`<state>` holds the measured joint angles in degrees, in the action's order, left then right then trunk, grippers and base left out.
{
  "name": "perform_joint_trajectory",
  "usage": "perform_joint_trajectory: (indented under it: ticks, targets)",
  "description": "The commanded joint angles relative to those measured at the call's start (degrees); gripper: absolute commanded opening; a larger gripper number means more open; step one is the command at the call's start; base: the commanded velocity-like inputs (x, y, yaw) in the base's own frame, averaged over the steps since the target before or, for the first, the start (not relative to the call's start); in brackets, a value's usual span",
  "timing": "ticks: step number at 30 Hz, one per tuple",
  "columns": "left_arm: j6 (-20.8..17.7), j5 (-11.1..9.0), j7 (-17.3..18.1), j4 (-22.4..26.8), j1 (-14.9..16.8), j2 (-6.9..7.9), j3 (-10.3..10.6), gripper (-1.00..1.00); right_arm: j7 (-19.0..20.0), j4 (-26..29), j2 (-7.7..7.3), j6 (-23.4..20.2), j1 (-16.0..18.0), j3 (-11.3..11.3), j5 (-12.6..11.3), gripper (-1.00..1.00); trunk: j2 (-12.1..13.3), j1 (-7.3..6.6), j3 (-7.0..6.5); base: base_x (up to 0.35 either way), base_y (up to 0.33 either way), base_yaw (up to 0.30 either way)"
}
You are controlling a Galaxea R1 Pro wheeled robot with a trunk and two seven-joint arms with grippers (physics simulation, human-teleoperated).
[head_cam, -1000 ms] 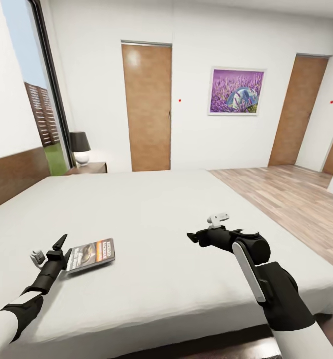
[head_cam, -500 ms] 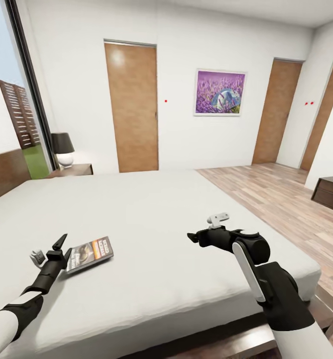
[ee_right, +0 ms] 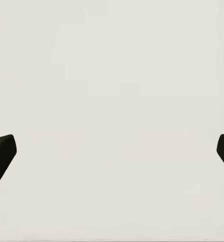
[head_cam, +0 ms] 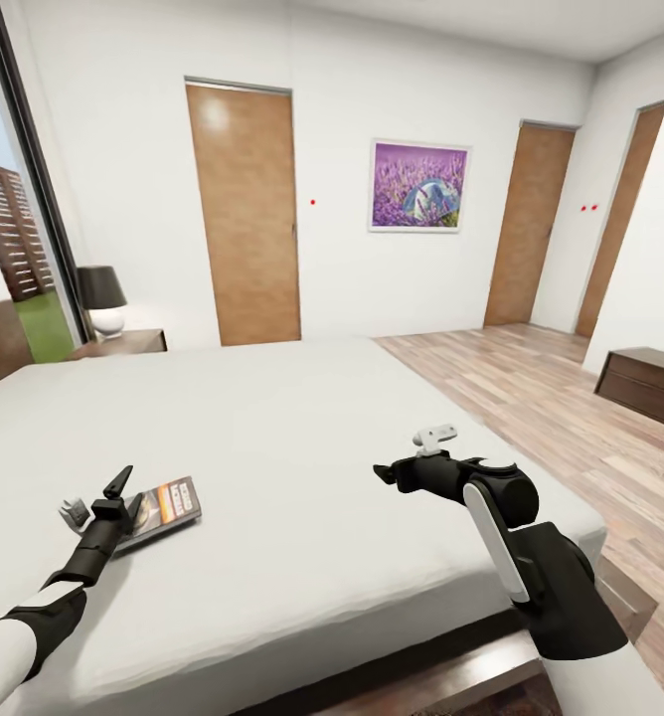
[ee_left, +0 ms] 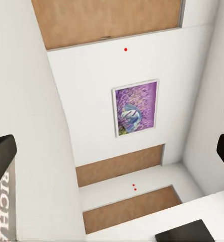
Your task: In the bedroom, move the book from the bed onto either nightstand, and place the two sandals side by side next to the bed.
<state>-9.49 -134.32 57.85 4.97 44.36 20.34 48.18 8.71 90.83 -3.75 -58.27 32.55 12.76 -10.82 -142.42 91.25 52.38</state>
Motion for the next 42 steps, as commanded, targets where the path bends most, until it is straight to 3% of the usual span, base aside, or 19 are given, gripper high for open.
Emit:
perform_joint_trajectory:
  ticks: [1,10,36,39,42]
  targets:
    - [-0.59,-0.59,0.21,0.01,0.02,0.04,0.36,1.00,0.01,0.01,-0.03,-0.20,0.06,0.06,-0.08,1.00,-0.03,-0.01,0.03,0.000,-0.024,-0.217]
    - [-0.66,-0.59,0.13,-0.04,0.02,0.04,0.34,1.00,0.03,0.00,-0.03,-0.19,0.06,0.07,-0.08,1.00,-0.03,-0.01,-0.07,0.000,-0.009,-0.125]
    - [0.12,-0.66,-0.53,-0.28,0.19,0.11,0.26,1.00,0.02,-0.17,-0.03,-0.18,0.06,0.07,-0.15,1.00,-0.03,-0.01,-0.09,0.000,-0.001,-0.009]
    - [0.21,-0.65,-0.57,-0.19,0.25,0.69,0.25,1.00,0.01,-0.24,-0.03,-0.18,0.04,0.07,-0.18,1.00,-0.03,-0.01,-0.09,0.000,0.000,0.000]
    - [0.24,-0.65,-0.65,-0.03,0.38,2.19,0.23,1.00,0.00,-0.34,-0.03,-0.18,0.03,0.09,-0.22,1.00,-0.03,-0.01,-0.09,0.000,0.000,0.000]
